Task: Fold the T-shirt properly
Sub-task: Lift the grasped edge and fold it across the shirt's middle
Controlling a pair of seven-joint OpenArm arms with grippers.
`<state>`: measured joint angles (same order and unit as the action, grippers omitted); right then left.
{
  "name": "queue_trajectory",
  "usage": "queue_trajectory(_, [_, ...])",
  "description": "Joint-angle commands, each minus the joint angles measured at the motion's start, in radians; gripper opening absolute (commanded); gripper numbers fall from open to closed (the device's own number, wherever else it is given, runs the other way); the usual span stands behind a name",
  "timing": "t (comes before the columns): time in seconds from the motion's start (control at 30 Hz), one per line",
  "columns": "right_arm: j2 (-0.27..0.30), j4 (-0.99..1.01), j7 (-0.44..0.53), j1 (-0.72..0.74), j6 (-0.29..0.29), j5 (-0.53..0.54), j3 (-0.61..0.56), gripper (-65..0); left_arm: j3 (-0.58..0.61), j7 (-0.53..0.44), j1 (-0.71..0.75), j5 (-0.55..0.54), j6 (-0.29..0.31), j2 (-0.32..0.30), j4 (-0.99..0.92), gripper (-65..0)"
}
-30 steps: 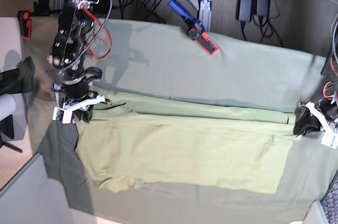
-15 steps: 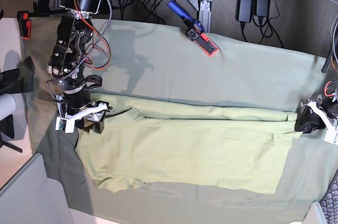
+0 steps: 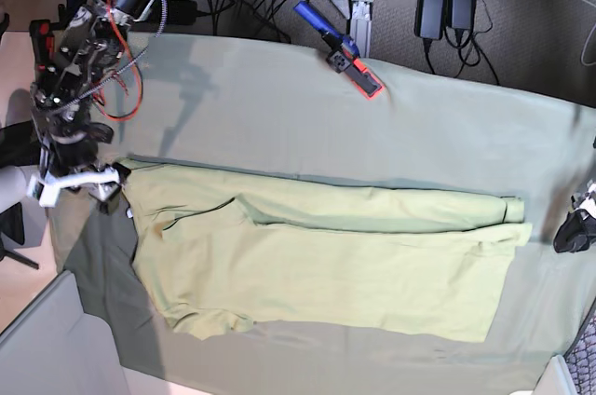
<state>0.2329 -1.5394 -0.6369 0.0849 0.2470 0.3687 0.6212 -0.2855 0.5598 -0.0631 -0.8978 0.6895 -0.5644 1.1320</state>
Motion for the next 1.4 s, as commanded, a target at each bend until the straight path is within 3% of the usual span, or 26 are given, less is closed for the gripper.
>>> queue_trajectory(0.0, [0.013,0.001,0.016,0.002,-0.012,0.03,0.022,-20.7,-0.008,-0.012,-0.012,-0.024,0.009,-0.019,0.015,-34.2])
queue_trajectory(0.2, [-0.013,0.158,0.073,-0.008,-0.01,0.127,0.039,-20.7,-0.008,-0.001,-0.011,-0.056,0.009,-0.003,0.015,-34.2])
queue_trajectory(0.3, [-0.042,0.201,0.106,-0.003,0.03,0.137,0.026,-20.8,-0.008,0.0,-0.011,-0.056,0.009,0.006,0.015,-34.2])
queue_trajectory(0.5, [-0.109,0.203,0.113,0.006,0.03,0.139,0.018,-21.2,-0.008,0.006,-0.007,-0.056,0.009,0.007,0.015,-34.3])
queue_trajectory(0.57, [-0.119,0.203,0.122,0.015,0.03,0.136,0.018,-26.5,-0.008,0.008,0.006,-0.073,0.009,0.007,0.015,-34.3])
queue_trajectory(0.77, [-0.122,0.203,0.121,0.051,0.031,0.135,0.018,-56.2,-0.009,0.016,0.066,-0.126,0.009,0.011,0.015,-34.3])
queue_trajectory(0.87, [-0.122,0.203,0.121,0.053,0.031,0.132,0.018,-65.0,-0.009,0.018,0.075,-0.136,0.009,0.033,0.015,-34.2])
queue_trajectory(1.37, [-0.122,0.203,0.116,0.053,0.031,0.106,0.018,-65.0,-0.002,0.035,0.085,-0.138,0.009,0.177,0.014,-34.2])
